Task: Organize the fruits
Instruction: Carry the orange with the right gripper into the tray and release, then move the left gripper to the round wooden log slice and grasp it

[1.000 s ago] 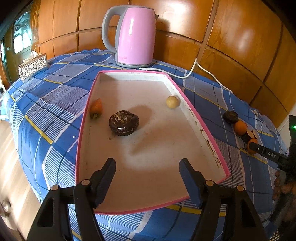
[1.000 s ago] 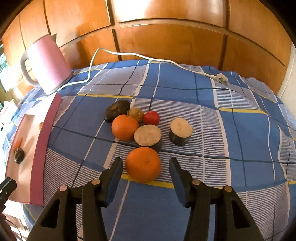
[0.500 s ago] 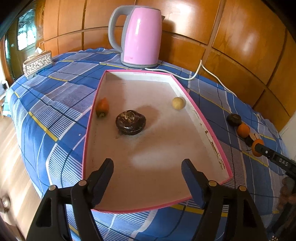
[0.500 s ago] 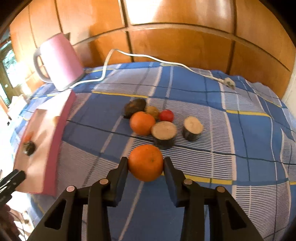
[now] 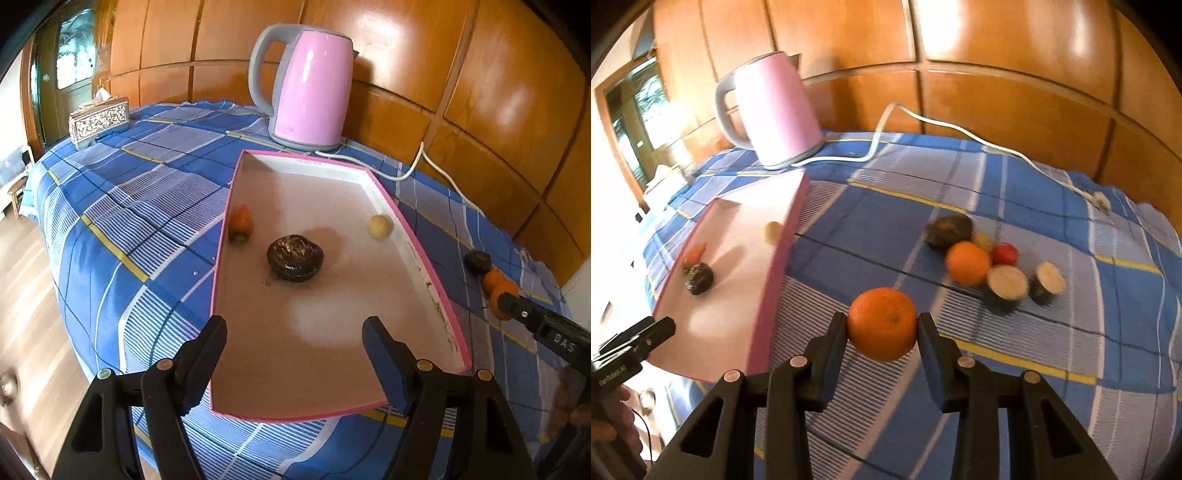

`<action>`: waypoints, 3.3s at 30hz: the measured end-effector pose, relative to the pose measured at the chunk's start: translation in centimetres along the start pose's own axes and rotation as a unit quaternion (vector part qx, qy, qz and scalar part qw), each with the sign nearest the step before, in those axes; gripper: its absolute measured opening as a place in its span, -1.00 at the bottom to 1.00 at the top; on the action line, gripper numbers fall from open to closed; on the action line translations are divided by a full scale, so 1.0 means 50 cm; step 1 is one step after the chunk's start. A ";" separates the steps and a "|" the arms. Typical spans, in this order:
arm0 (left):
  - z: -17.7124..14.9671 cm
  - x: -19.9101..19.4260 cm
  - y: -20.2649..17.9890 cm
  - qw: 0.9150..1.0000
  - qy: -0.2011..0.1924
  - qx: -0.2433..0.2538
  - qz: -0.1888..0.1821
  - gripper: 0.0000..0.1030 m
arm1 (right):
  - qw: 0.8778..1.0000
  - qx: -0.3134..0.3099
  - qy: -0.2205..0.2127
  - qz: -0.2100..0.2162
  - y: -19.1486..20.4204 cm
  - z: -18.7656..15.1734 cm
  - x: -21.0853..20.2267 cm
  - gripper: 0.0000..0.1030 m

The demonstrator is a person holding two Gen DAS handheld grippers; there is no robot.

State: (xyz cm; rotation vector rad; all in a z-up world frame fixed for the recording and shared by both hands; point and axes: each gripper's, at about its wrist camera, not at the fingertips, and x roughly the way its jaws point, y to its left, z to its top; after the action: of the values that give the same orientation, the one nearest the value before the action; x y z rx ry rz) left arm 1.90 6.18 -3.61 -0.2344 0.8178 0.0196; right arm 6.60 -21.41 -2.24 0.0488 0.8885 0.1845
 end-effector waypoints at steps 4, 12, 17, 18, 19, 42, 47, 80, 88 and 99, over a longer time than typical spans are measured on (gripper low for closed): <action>0.009 -0.024 0.014 1.000 -0.025 -0.013 0.009 0.55 | 1.000 -0.023 -0.006 0.014 0.037 0.020 0.005 -0.25; 0.007 -0.021 0.048 0.998 -0.024 -0.045 0.048 0.65 | 0.996 -0.068 -0.012 0.061 0.132 0.070 0.031 -0.25; 0.001 -0.010 0.057 0.997 -0.014 -0.050 0.052 0.66 | 0.992 -0.100 0.003 0.076 0.201 0.091 0.079 -0.25; 0.000 -0.009 0.059 0.997 -0.013 -0.052 0.052 0.66 | 0.991 -0.103 0.009 0.082 0.214 0.096 0.092 -0.25; 0.000 -0.007 0.060 0.997 -0.012 -0.053 0.053 0.66 | 0.991 -0.103 0.015 0.085 0.227 0.101 0.106 -0.25; -0.001 -0.008 0.051 0.998 -0.007 -0.048 0.045 0.66 | 0.994 -0.093 0.002 0.063 0.229 0.082 0.091 -0.03; -0.001 -0.016 0.037 0.999 -0.012 -0.037 0.033 0.67 | 0.996 -0.080 -0.018 0.033 0.195 0.054 0.053 0.01; 0.056 0.009 -0.224 0.988 0.020 0.130 -0.087 0.65 | 0.947 0.216 -0.036 -0.235 -0.298 -0.165 -0.113 0.06; 0.104 0.067 -0.317 0.979 0.058 0.145 -0.130 0.50 | 0.942 0.228 -0.041 -0.244 -0.318 -0.177 -0.123 0.06; 0.094 0.120 -0.473 0.949 0.086 0.234 -0.191 0.26 | 0.933 0.247 -0.036 -0.259 -0.352 -0.197 -0.129 0.06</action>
State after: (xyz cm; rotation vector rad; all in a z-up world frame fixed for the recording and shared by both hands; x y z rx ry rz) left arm 11.95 -16.28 -0.17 0.0606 0.9132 -0.5627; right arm -2.54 -40.24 -5.57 0.2838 0.8278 -0.5351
